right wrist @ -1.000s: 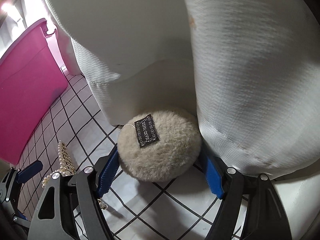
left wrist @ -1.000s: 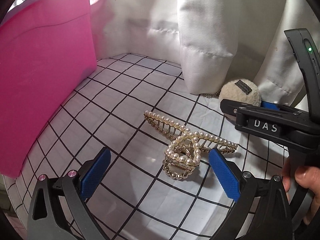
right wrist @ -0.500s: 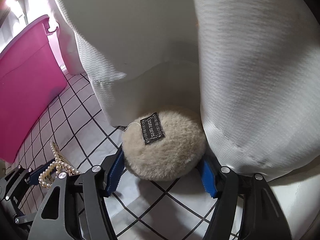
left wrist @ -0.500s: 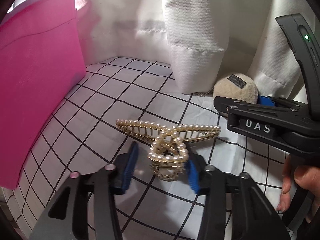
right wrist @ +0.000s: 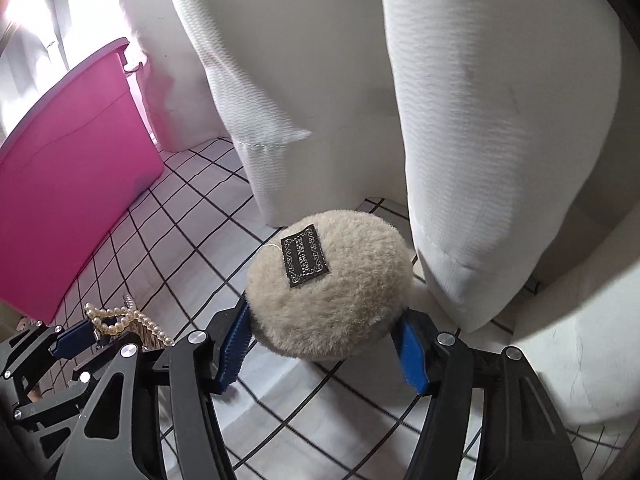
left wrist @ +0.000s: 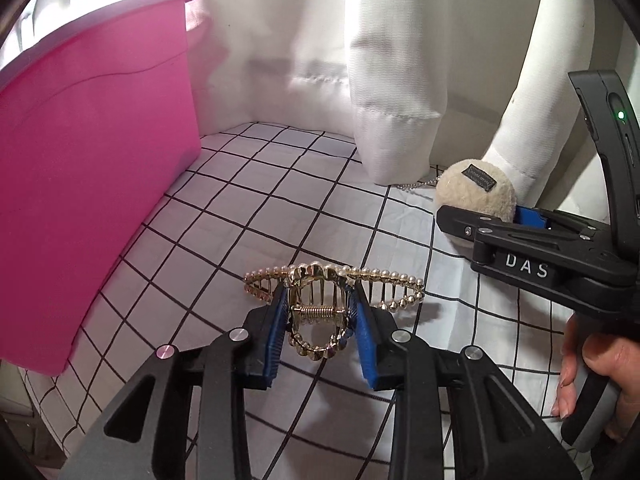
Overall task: Organize jewelry
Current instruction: 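Grasp the pearl hair claw with the left tool while the right tool grasps the beige pouch, then carry the hair claw with the left tool to the tub while the right tool carries the pouch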
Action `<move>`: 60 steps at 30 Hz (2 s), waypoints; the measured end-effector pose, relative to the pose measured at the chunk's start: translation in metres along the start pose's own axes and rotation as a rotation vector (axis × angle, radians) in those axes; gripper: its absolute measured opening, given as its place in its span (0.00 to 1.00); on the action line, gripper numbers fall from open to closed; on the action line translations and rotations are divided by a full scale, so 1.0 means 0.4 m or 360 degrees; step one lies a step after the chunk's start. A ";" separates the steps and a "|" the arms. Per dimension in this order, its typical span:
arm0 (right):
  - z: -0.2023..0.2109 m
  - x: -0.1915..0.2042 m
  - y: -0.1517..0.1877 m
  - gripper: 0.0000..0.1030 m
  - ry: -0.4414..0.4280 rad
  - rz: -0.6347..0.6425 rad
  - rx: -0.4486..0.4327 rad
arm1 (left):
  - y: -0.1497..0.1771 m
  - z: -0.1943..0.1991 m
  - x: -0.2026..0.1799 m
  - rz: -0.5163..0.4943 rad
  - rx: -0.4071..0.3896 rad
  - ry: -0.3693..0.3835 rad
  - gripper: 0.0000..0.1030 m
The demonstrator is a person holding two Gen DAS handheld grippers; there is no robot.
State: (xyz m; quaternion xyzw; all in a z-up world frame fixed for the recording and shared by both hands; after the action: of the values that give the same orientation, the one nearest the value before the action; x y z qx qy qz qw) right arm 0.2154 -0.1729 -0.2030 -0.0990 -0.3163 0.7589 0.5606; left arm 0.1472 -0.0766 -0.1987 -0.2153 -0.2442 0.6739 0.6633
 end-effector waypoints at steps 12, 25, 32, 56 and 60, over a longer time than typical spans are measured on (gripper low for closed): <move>0.180 0.096 0.073 0.59 0.0031 -0.0101 -0.0067 | 0.034 0.123 0.065 -0.0050 -0.0012 0.0107 0.30; 0.440 0.195 0.088 0.59 0.0072 -0.0158 -0.0225 | -0.015 0.357 0.127 -0.0128 -0.0185 0.0271 0.30; 0.532 0.296 0.003 0.59 0.0034 -0.0075 -0.0363 | -0.092 0.493 0.192 -0.0105 -0.0360 0.0303 0.30; 0.335 0.765 -0.333 0.59 -0.0317 0.0368 -0.0348 | -0.224 0.495 0.692 0.0254 -0.0483 -0.0153 0.30; 0.252 0.802 -0.348 0.59 -0.0308 0.0389 -0.0243 | -0.220 0.445 0.737 0.0290 -0.0422 -0.0178 0.30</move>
State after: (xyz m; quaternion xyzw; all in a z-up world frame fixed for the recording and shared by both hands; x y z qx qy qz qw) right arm 0.1613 0.1069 0.0233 -0.1054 -0.4111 0.8012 0.4219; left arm 0.0993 0.2104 0.0058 -0.2843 -0.3471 0.7040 0.5506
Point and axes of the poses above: each gripper's, at about its wrist camera, not at the fingertips, and z roughly against the way its jaws point, x to its left, y to its underside, the point moved 3 cm from there along -z, roughly the way its jaws point, and after that the axes turned 4 degrees about -y, right-handed, at the moved point
